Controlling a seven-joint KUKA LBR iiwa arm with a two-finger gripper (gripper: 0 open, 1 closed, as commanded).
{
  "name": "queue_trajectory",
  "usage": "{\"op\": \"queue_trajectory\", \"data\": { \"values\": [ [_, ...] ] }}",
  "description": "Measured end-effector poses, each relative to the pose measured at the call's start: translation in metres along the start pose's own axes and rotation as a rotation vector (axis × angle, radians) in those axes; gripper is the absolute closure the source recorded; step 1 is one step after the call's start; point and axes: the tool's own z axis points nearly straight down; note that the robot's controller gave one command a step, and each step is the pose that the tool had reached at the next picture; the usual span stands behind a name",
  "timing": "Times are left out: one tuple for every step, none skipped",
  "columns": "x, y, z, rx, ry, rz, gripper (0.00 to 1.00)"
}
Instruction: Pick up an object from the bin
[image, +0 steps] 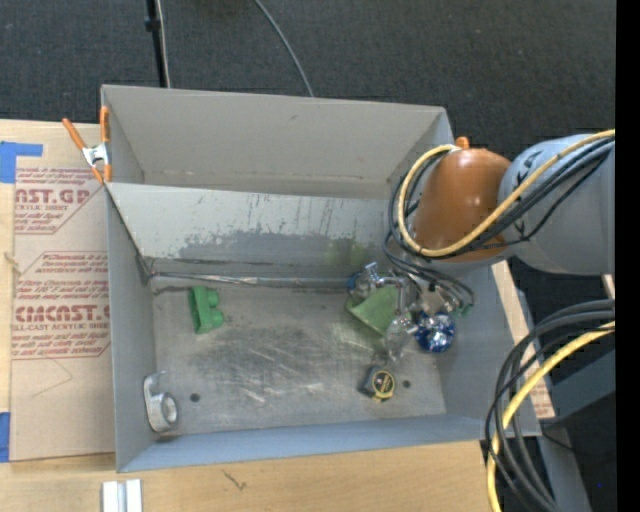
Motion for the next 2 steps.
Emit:
{"op": "queue_trajectory", "data": {
  "values": [
    [0.002,0.000,-0.001,-0.003,0.007,0.002,1.00],
    [-0.002,-0.001,-0.090,-0.001,-0.001,0.002,1.00]
  ]
}}
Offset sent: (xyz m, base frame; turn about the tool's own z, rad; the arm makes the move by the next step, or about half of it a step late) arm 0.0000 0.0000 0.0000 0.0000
